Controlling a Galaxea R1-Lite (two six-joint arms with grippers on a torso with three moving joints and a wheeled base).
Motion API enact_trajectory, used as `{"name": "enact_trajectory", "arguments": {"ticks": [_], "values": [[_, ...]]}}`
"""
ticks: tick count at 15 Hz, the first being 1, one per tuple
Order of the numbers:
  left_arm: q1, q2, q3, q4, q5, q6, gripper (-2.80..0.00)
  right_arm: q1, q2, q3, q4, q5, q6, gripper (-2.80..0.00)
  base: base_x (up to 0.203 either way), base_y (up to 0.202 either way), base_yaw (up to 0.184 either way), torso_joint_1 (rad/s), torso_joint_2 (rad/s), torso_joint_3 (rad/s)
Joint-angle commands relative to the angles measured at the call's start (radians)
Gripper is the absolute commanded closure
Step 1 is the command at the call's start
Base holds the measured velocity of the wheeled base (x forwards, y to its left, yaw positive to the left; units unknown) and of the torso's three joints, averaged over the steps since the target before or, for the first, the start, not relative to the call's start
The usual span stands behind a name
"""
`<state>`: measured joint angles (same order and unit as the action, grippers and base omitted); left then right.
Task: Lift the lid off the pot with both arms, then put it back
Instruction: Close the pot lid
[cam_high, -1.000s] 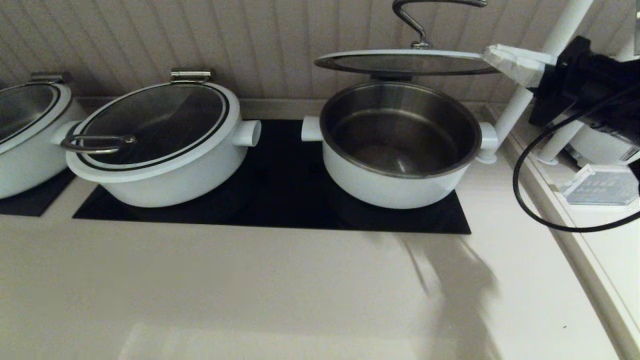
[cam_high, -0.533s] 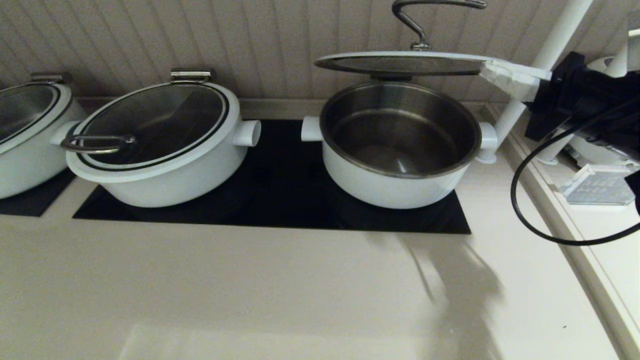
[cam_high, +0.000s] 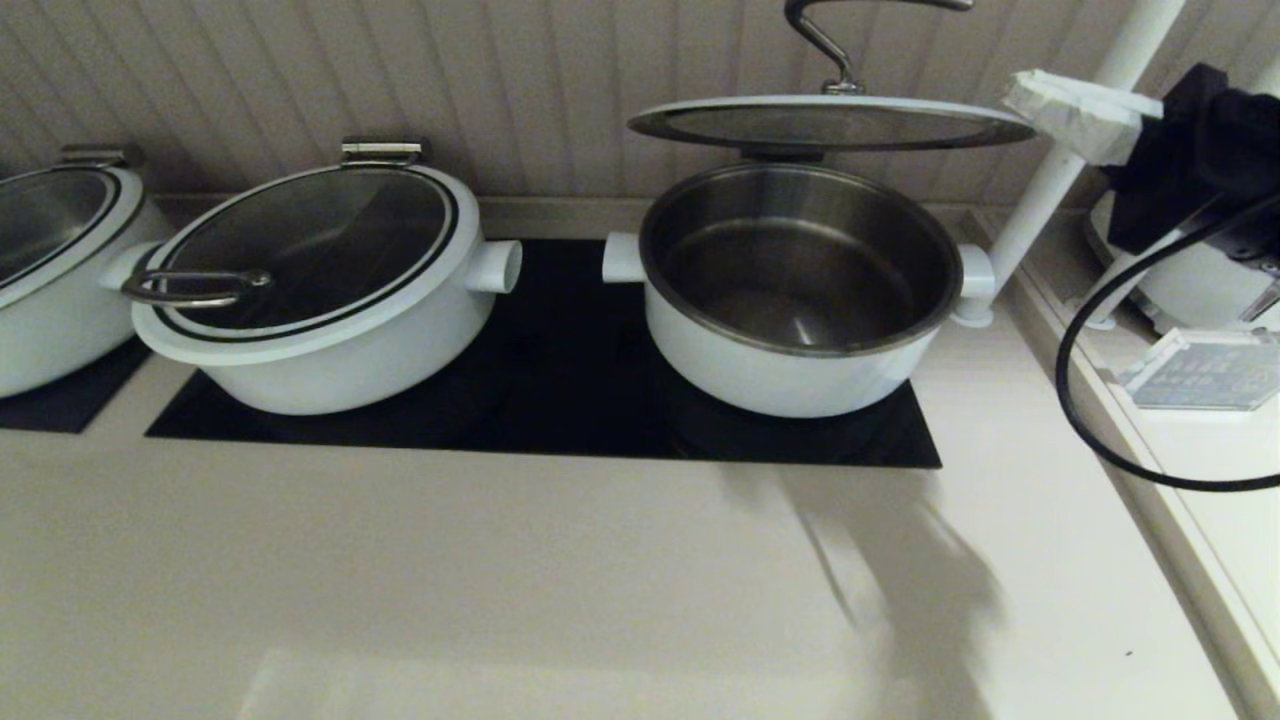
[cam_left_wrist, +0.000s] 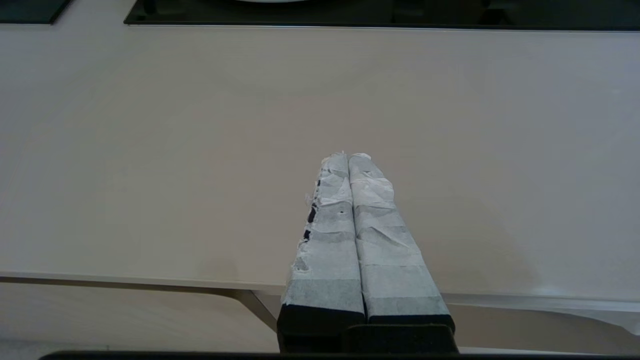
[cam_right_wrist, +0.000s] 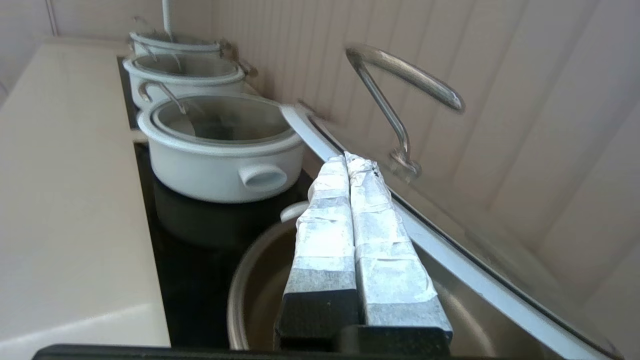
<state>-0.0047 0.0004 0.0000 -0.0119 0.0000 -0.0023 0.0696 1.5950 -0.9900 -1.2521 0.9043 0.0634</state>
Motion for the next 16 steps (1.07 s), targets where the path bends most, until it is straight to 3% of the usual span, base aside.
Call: {"name": "enact_trajectory", "arguments": {"ticks": [1, 5, 11, 16], "values": [[0.000, 0.000, 0.000, 0.000, 0.000, -0.001, 0.00, -0.003, -0.017, -0.001, -0.008, 0.004, 0.004, 0.00, 0.000, 0.000, 0.000, 0.000, 0.00, 0.000], [0.000, 0.000, 0.000, 0.000, 0.000, -0.001, 0.00, -0.020, 0.072, -0.021, -0.033, 0.001, -0.002, 0.00, 0.000, 0.000, 0.000, 0.000, 0.00, 0.000], [0.000, 0.000, 0.000, 0.000, 0.000, -0.001, 0.00, -0.060, 0.210, -0.215, -0.048, -0.004, -0.001, 0.00, 0.000, 0.000, 0.000, 0.000, 0.00, 0.000], [0.000, 0.000, 0.000, 0.000, 0.000, -0.001, 0.00, -0.060, 0.207, -0.155, -0.066, -0.003, -0.003, 0.00, 0.000, 0.000, 0.000, 0.000, 0.00, 0.000]]}}
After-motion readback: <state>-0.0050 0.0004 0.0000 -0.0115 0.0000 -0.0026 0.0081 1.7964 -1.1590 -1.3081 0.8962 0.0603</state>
